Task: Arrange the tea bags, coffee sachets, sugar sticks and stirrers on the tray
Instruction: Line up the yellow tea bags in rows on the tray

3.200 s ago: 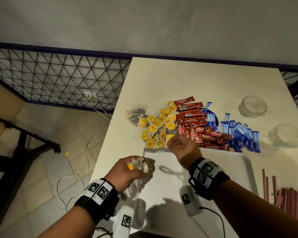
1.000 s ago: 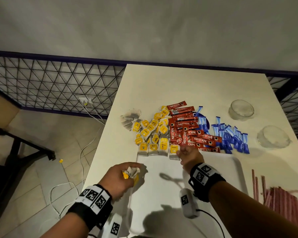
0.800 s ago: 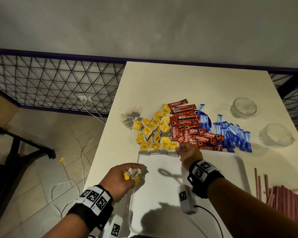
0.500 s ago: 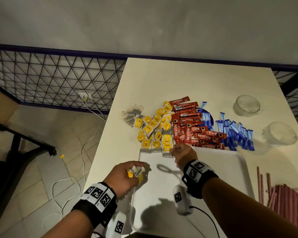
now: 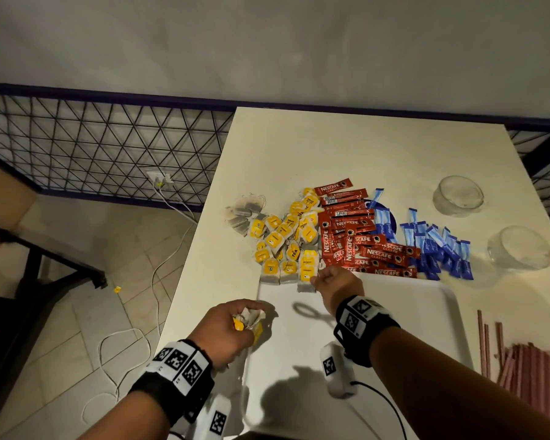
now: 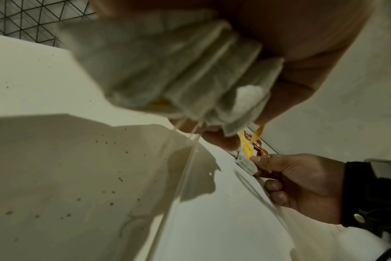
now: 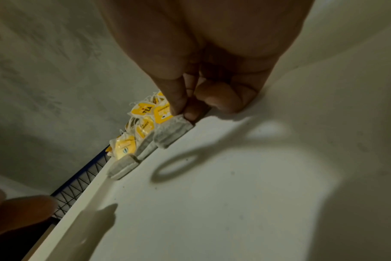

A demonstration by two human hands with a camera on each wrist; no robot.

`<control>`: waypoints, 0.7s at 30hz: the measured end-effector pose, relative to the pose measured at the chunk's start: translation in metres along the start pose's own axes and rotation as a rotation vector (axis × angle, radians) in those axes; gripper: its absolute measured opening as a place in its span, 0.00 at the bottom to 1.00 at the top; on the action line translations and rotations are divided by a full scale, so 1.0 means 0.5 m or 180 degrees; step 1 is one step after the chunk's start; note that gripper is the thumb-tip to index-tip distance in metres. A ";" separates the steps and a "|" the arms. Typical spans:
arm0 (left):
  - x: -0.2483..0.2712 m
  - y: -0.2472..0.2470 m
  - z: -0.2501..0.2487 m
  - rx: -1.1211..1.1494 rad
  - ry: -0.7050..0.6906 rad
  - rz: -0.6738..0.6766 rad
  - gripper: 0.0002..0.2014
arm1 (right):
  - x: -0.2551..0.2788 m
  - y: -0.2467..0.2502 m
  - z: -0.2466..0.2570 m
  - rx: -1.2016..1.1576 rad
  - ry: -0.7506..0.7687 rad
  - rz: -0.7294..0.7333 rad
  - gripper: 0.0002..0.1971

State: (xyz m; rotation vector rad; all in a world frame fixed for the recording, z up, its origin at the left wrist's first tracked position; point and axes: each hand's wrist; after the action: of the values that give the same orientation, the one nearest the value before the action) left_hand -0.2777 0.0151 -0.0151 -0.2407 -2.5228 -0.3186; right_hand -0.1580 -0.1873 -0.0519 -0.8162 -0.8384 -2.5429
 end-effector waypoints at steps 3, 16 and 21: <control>0.006 0.003 -0.018 0.0149 -0.0072 0.0091 0.16 | 0.014 0.008 0.008 -0.0084 0.0218 -0.0237 0.10; -0.004 -0.016 -0.087 0.2337 -0.0700 0.0464 0.27 | 0.116 -0.003 0.093 -0.0393 0.2138 0.1395 0.17; -0.004 -0.027 -0.097 0.2372 -0.0644 0.0553 0.28 | 0.130 0.015 0.093 0.0248 0.2454 0.1282 0.21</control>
State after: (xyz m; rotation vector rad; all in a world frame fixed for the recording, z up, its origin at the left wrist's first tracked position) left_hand -0.2537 -0.0113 0.0201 -0.1937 -2.5948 0.7379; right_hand -0.1857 -0.1727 0.0222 0.0560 -0.4490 -2.1613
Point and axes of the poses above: each hand's wrist, its own x-axis away from the middle knuckle, its own y-axis out of the back of the hand, z = x × y, and after that the axes turned 11 degrees about z, right-handed
